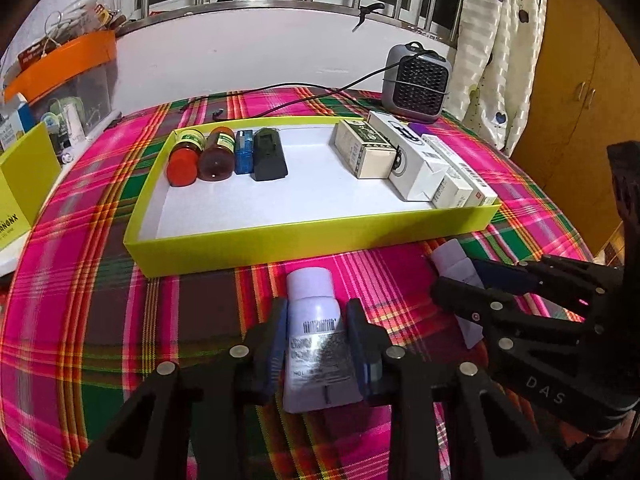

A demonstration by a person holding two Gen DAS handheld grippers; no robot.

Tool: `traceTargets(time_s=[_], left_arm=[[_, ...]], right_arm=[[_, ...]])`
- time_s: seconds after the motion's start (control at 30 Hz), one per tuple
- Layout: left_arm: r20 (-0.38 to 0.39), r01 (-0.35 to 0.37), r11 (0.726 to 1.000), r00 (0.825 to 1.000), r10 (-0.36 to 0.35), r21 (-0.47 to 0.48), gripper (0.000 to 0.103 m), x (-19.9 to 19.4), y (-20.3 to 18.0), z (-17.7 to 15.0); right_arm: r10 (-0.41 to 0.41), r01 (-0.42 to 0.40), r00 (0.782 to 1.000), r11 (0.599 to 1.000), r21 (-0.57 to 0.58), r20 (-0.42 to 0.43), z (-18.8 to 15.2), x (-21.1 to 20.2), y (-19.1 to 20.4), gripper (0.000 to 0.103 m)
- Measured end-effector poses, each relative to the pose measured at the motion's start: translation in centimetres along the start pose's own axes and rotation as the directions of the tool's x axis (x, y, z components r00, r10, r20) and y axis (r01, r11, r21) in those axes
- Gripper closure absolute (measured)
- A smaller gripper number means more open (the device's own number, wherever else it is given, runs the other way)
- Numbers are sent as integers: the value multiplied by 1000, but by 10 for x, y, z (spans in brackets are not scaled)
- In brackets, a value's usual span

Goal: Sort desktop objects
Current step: 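Lift the white tube and the white bottle with both tools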

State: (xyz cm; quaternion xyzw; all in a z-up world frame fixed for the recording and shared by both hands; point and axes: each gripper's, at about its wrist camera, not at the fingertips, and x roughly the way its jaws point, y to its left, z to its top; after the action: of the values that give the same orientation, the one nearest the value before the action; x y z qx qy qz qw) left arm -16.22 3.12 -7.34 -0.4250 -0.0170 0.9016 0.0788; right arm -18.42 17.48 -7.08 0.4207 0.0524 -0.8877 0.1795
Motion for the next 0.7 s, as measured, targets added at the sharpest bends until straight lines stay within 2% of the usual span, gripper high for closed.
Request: traceTargets(time_s=[0.7], left_arm=[[4,31,999,1000,-31,-10,74,-4,3,-1]], right_arm=[[16,-16,1000,1000,13,1,-2,-2,-4,72]])
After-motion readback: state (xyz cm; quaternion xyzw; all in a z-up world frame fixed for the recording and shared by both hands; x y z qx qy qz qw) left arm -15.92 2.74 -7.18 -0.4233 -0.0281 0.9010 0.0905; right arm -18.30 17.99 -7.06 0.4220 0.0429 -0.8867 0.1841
